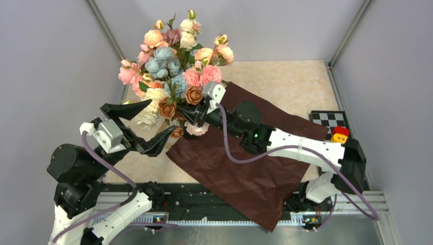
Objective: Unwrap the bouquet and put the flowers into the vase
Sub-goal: Insert the fake flower into the vase, then reset both arms
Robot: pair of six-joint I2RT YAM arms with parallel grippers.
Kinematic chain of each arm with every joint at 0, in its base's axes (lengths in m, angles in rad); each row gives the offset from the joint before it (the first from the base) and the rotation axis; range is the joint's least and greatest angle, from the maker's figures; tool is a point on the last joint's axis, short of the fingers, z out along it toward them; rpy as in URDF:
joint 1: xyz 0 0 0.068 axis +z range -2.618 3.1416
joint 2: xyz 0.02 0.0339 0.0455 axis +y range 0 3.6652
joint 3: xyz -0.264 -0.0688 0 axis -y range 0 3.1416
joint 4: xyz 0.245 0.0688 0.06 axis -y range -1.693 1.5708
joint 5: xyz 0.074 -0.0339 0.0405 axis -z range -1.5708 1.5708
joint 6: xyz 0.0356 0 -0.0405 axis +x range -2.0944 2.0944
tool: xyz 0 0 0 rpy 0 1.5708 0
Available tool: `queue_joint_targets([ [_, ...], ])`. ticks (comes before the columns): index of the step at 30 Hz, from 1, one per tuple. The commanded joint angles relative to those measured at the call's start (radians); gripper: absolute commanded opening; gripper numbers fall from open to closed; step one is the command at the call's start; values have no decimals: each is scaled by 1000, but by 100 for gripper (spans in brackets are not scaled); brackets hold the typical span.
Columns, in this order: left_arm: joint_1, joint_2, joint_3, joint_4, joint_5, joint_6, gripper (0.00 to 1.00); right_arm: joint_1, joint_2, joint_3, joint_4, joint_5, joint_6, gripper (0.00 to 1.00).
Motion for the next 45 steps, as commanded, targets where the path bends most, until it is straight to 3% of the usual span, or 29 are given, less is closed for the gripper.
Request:
queue_joint_targets([
  [1, -2, -12, 23, 72, -28, 6, 99, 19, -71, -31, 17, 0, -13, 32],
  [17, -2, 3, 10, 149, -158, -10, 99, 27, -255, -182, -36, 27, -24, 75],
  [26, -2, 20, 9, 196, -241, -33, 99, 28, -350, -221, -136, 6, -38, 79],
  [32, -2, 34, -3, 249, -502, -29, 99, 29, -445, -276, -256, 26, -18, 80],
  [45, -2, 135, 20, 363, -843, 18, 99, 29, -669, -369, -511, 337, -2, 84],
])
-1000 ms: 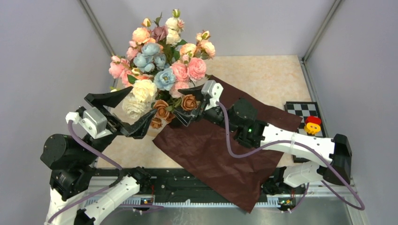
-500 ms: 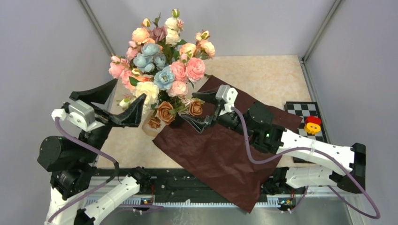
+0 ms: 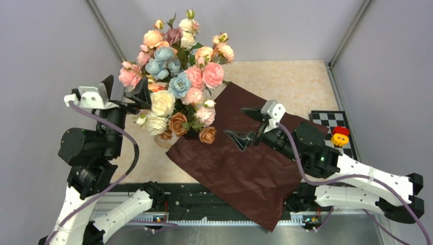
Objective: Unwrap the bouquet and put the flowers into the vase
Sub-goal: Reset both arms
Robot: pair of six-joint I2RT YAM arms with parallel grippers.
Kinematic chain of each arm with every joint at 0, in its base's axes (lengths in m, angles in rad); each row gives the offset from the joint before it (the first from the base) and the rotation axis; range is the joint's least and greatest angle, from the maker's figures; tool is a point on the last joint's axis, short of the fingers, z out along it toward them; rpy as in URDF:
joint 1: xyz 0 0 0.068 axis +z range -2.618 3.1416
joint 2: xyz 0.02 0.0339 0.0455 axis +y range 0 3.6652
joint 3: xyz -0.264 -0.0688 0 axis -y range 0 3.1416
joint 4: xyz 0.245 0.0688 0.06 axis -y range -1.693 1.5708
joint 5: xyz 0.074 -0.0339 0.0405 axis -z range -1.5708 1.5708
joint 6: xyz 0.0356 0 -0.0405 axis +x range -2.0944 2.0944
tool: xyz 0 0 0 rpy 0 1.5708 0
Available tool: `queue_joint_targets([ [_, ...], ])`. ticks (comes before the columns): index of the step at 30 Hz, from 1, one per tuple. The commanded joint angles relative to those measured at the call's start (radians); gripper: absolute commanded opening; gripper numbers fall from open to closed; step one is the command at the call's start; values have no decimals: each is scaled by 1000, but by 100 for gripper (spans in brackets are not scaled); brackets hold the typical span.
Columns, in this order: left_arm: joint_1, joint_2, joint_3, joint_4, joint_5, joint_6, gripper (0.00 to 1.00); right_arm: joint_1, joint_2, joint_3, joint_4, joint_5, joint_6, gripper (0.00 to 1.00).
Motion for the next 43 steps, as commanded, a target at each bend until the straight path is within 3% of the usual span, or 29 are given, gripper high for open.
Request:
queue_joint_targets([
  [1, -2, 13, 12, 125, -178, 29, 99, 14, -36, 2, -70, 200, 6, 86],
  [5, -2, 14, 26, 171, -296, 51, 99, -31, -11, 47, -148, 330, 22, 89],
  [12, -2, 31, 58, 149, -422, 102, 99, -325, 22, 103, -280, 215, 194, 90],
  [18, -2, -57, -20, 198, -448, 146, 99, -518, -10, 115, -384, 319, 319, 90],
  [23, -2, -149, -95, 158, -589, 174, 99, -530, -132, 63, -346, 679, 258, 92],
  [27, -2, -236, -158, 72, -597, 158, 99, -530, -201, 10, -269, 846, 134, 92],
  [34, -3, -350, -288, 10, -605, 98, 99, -530, -221, -25, -246, 846, 131, 92],
  [43, -2, -361, -318, 8, -596, 98, 99, -530, -237, -33, -222, 823, 118, 93],
])
